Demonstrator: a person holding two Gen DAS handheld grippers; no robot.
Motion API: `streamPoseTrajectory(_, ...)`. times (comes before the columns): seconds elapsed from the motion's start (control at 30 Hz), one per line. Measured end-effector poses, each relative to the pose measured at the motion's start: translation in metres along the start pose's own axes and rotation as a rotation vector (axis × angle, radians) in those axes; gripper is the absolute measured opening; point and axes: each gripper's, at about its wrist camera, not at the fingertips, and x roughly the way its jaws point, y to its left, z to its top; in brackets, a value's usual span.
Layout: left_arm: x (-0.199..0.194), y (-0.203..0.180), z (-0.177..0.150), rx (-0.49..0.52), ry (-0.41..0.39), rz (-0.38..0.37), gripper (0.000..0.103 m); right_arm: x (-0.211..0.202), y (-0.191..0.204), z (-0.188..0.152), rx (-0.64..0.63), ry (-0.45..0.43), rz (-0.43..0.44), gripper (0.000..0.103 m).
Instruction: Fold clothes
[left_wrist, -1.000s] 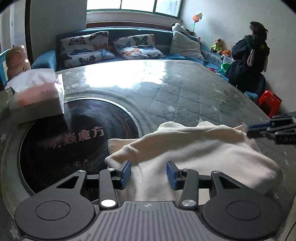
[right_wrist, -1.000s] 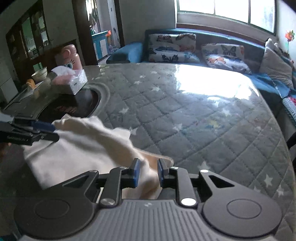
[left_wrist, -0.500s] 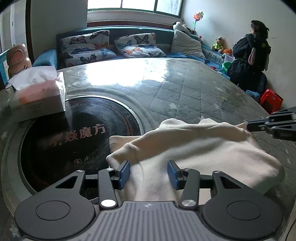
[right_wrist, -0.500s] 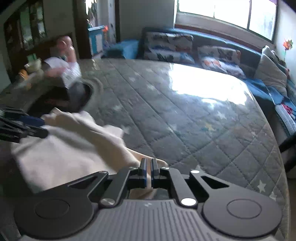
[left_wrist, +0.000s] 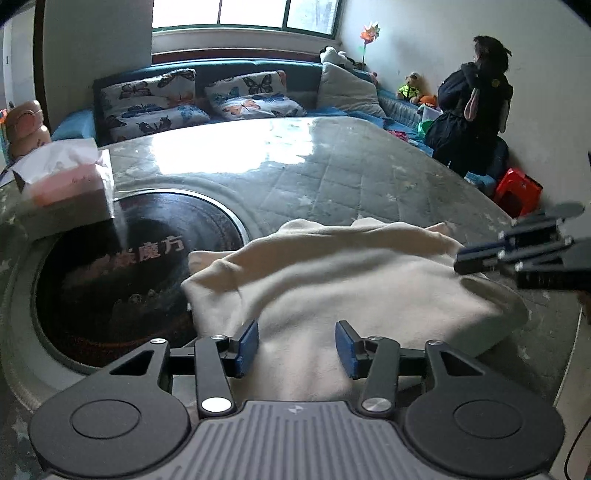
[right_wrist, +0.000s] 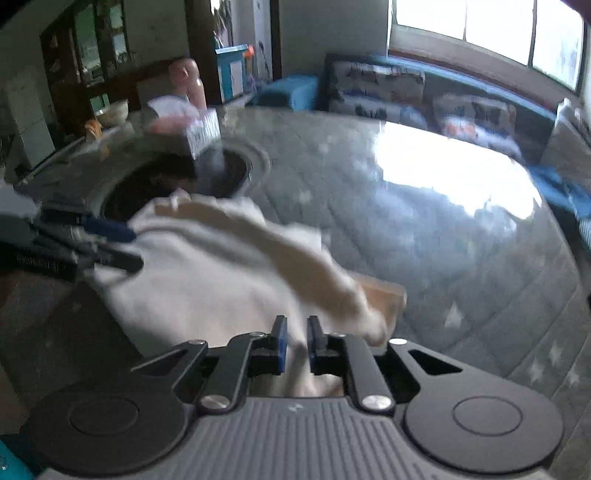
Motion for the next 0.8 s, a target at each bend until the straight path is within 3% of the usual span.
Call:
streamPoseTrajectory(0.1,-0.001,0.001,-0.003,-0.015,-0.002,0.002,0.050,0.015,-0.002,0.010,0.013,-0.009,0.000,0.019)
streamPoseTrajectory(0.23,-0.004,0.001,-0.008,-0.017,-0.004,0.006,0.051,0.044,-0.007,0.009,0.043,0.043,-0.026,0.019)
streamPoseTrajectory(0.33,-0.006,0.001,-0.012,-0.019,-0.006,0.009,0.052,0.030,-0.001,0.009,0.047,0.011,-0.010,0.020)
streamPoseTrajectory(0.53,-0.010,0.000,-0.021,-0.022,-0.010,0.014,0.053,0.003,0.045,-0.009,-0.078,0.013,0.075,0.020)
streamPoseTrajectory(0.8,-0.016,0.002,-0.023,-0.039,-0.013,0.017,0.055,-0.015,0.052,-0.025,-0.102,-0.021,0.027,0.020)
